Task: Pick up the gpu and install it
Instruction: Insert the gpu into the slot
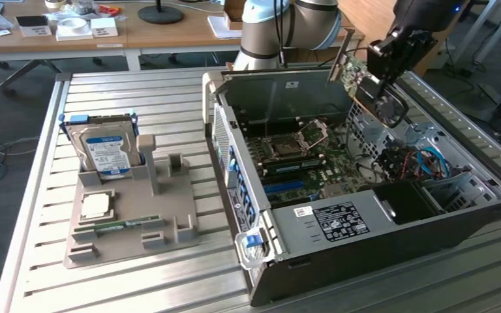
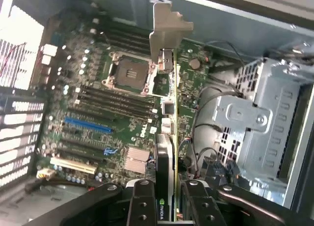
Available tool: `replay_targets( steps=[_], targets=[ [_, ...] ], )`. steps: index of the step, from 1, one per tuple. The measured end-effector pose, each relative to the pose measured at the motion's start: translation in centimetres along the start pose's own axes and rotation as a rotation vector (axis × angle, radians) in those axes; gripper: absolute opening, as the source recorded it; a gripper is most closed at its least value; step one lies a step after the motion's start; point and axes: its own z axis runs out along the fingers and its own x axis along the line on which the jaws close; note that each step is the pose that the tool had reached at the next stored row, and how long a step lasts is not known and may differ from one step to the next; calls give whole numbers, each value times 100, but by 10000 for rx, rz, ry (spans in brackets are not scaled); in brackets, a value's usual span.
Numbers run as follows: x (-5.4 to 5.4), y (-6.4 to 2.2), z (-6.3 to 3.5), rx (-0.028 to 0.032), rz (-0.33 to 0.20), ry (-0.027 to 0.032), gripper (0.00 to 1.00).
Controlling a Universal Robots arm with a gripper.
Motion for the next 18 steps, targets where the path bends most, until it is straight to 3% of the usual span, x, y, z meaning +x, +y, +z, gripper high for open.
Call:
replay_targets(
  steps=[18],
  targets=[
    [0,-2,22,-48,-3267,226,27]
  ],
)
